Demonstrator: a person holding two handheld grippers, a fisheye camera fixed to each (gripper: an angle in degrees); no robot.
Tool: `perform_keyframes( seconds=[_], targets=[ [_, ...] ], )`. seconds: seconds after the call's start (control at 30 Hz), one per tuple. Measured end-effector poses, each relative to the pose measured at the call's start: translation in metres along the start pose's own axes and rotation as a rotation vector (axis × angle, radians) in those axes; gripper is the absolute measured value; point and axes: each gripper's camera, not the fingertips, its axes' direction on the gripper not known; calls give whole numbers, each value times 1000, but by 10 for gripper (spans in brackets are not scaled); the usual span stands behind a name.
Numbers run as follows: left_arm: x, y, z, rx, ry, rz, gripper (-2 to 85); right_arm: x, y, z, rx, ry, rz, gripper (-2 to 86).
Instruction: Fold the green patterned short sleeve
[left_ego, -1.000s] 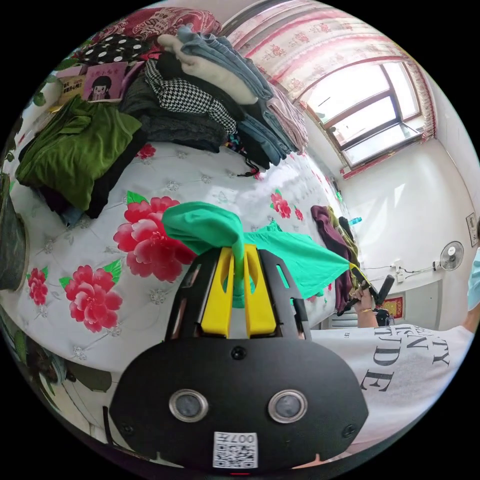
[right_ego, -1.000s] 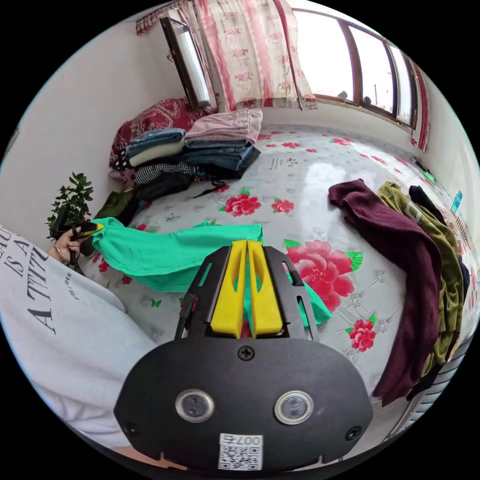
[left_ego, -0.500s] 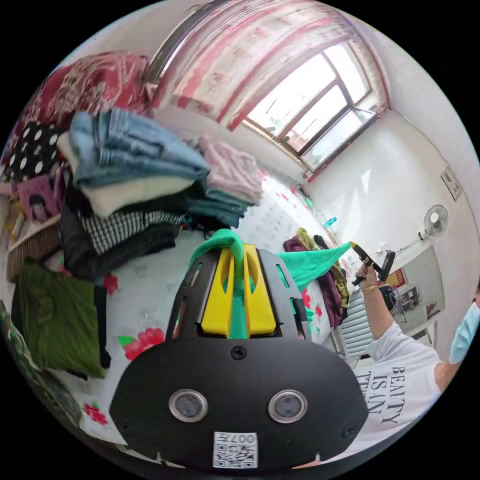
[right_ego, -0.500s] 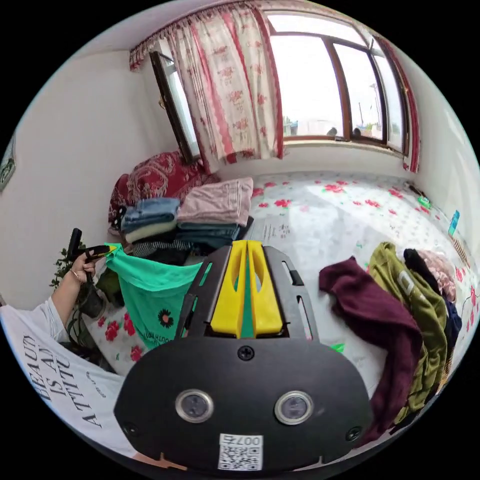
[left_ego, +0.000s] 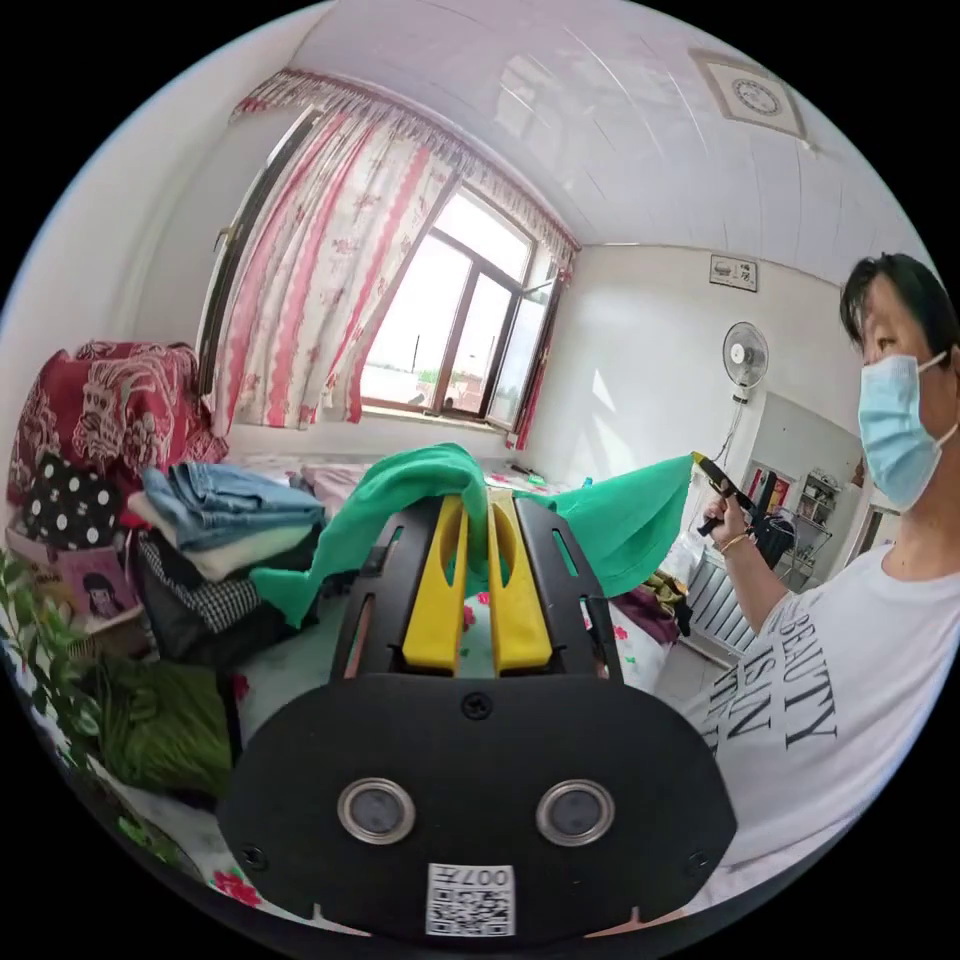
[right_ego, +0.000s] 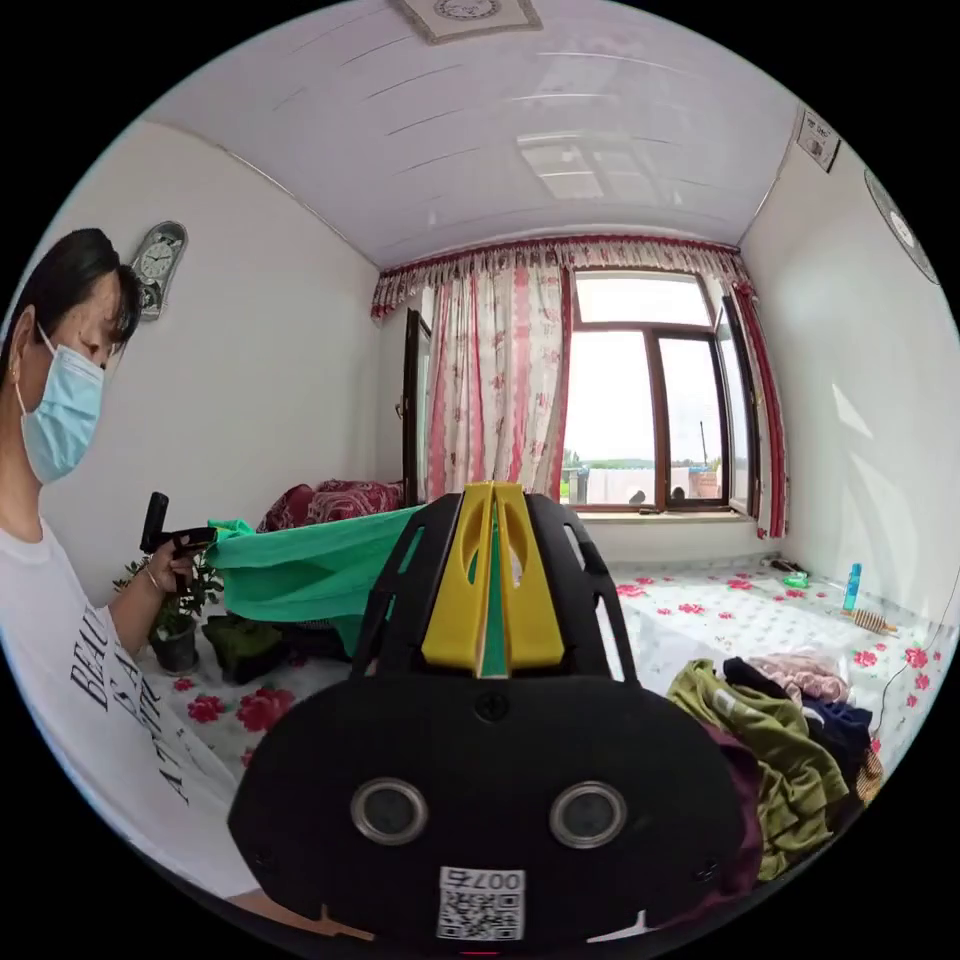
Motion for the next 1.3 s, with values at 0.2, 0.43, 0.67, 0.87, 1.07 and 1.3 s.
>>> perform_keyframes(
  seconds=[0.2,0.43,0.67,0.87,1.07,1.3],
  targets=[
    [-26,186,33,-381,-40,-433,8,-15,201,-5,-539,76,192,-2],
    [-63,308,54,-616,85,-804,24,-8,372,12,-1006,63,482,-2],
    [-75,331,43,-636,49,-825,52,-13,389,23,-1010,47,532,-2],
    [-73,325,21,-645,-99,-772,100,-18,390,35,-981,57,591,-2],
    [-56,331,59,-754,-87,-730,159,-46,386,76,-1014,50,542,-2],
    [-46,362,100,-987,-310,-675,99,-79,381,100,-1037,64,525,-2]
  ],
)
